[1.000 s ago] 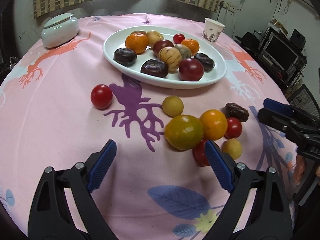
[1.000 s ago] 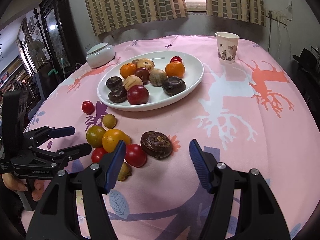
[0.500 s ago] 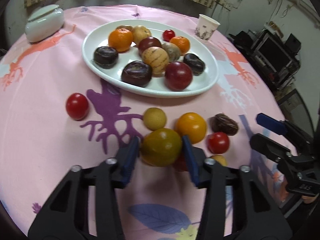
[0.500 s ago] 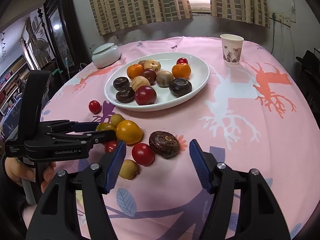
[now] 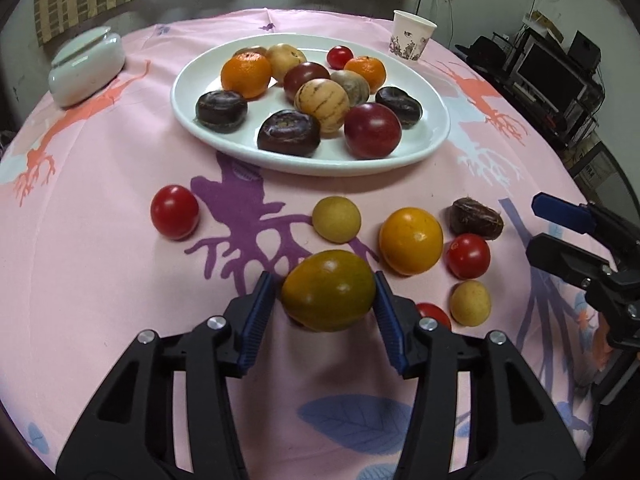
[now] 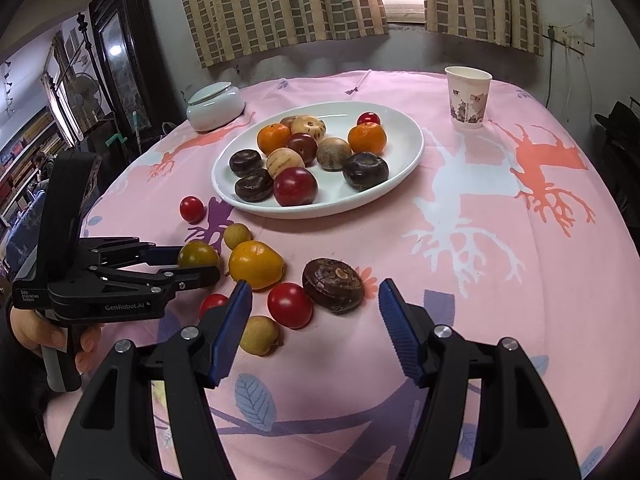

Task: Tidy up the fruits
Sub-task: 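Grasp the large yellow-green round fruit with the left tool and lift it, then grasp the orange-yellow round fruit with the right tool while the left tool holds its fruit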

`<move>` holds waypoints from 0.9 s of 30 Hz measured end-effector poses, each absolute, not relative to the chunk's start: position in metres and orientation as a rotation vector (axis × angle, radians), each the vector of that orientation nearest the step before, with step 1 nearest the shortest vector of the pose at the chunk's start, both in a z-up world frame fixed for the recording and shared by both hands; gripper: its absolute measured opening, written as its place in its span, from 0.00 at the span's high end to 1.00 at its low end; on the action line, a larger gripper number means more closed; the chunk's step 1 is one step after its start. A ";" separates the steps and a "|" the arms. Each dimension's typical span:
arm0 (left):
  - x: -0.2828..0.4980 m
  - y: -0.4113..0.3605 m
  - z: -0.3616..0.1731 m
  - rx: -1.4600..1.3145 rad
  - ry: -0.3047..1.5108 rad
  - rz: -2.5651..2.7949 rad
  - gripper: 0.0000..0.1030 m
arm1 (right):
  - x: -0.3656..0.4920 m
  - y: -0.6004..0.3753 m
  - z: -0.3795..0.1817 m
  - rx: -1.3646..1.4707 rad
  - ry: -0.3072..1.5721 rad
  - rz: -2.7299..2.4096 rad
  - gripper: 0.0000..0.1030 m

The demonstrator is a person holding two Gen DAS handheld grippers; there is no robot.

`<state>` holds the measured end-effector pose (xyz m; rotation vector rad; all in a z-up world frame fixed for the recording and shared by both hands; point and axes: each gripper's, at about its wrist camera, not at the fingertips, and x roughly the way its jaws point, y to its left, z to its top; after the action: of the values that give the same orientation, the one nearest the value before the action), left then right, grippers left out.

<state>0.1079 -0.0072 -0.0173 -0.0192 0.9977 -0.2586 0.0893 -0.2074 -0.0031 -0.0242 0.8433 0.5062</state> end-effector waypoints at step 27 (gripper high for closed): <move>0.066 0.015 -0.018 0.052 0.919 -0.253 0.58 | 0.077 -0.153 -0.004 -0.214 0.795 0.592 0.36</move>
<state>0.0662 0.0151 -0.0184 0.0517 0.9194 -0.2526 0.0773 -0.1532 -0.0044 -0.2135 0.7952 0.5918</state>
